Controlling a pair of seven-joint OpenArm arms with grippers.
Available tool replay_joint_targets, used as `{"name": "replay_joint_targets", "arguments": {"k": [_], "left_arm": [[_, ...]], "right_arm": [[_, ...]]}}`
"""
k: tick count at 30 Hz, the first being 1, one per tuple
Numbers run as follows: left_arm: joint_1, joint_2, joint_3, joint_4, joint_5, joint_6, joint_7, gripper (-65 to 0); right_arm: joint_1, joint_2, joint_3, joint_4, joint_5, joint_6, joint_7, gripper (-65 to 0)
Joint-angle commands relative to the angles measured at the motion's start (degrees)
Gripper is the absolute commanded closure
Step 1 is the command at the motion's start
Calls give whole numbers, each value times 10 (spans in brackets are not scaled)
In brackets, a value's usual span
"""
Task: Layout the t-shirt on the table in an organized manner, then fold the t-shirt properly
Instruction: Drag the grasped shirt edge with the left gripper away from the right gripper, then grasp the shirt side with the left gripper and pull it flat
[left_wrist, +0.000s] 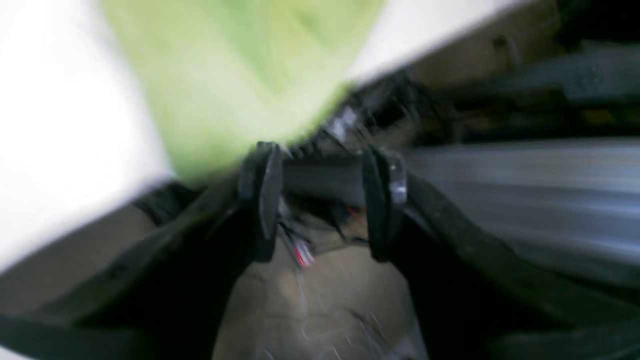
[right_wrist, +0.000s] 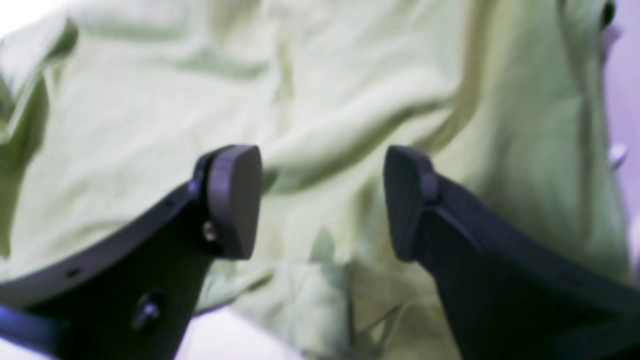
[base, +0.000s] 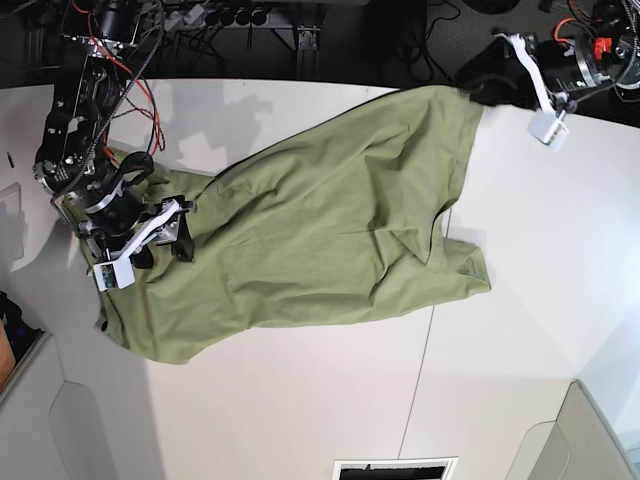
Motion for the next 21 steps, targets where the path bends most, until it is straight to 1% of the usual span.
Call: {"name": "replay_joint_targets", "arguments": {"k": [1,2,3,4,5,7,8,11,13,15,16,18,19,21], "left_arm": [[-17,-9,-22,9,-14,-5,-16,-291],[-33,-9,-40,9,-14,-5,-18,-291],[-50,-9,-56,9,-14,-5,-21,-291],[-68,-9,-70,9,-14,-5,-24,-291],[-88,-9,-80,9,-14,-5,-28,-290],[-133,-9,-82,8,-8,-5,-33,-290],[-154,-8,-76,8,-3,-5,-39,-290],[-216,-9,-31,7,46,-5,-76,-289],[-257,-9,17,0,97,-5,-114,-288],[-302,-8,76,-20,166,-5,-162,-288],[-328,-8,108,-38,202,-5,-179,-288],[-378,-8,166,-88,262,17,-198,-288],[-402,-8,191,-119,281,27,-206,-288],[-447,-8,237,-186,302,30,-224,-288]], "right_arm": [[13,3,3,9,9,-2,15,-383],[17,3,3,9,9,-2,14,-379],[19,3,3,9,9,-2,14,-353],[19,3,3,9,9,-2,15,-304],[19,3,3,9,7,-2,14,-229],[19,3,3,9,5,-2,14,-56],[19,3,3,9,4,-2,15,0],[19,3,3,9,0,-2,15,0],[19,3,3,9,-22,-2,15,0],[19,3,3,8,-44,-2,15,0],[19,3,3,7,-50,-2,15,0],[19,3,3,0,-52,-2,15,0],[19,3,3,-5,-52,-2,15,0],[19,3,3,-16,-52,-2,15,0]]}}
